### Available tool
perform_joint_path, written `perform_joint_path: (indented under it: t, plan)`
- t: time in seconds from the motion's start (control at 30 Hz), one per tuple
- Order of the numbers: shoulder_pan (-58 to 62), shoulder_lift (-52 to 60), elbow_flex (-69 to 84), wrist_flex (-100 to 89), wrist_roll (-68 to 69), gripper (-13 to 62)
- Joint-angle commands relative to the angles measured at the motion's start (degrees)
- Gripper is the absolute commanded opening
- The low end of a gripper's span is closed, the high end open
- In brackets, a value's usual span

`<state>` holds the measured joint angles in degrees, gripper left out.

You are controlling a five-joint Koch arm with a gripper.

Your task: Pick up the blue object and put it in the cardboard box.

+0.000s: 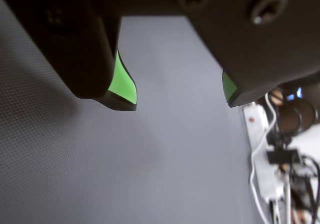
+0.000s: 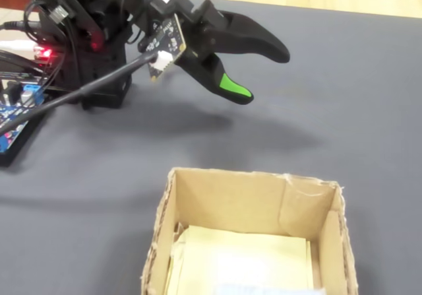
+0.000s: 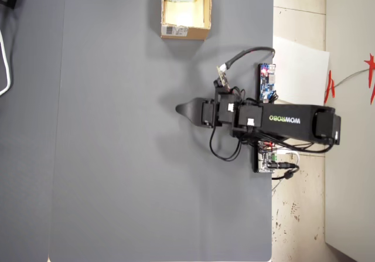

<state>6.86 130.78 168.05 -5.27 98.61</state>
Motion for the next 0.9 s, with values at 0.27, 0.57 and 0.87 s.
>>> perform_joint_path:
  t: [0.27, 0.57, 0.87]
  plan:
    - [-5.5, 5.1, 7.8, -8.4, 4.0, 34.0]
    - [-6.6, 5.2, 10.6, 0.8, 4.2, 34.0]
    - [-6.9, 5.1, 10.5, 4.7, 3.7, 34.0]
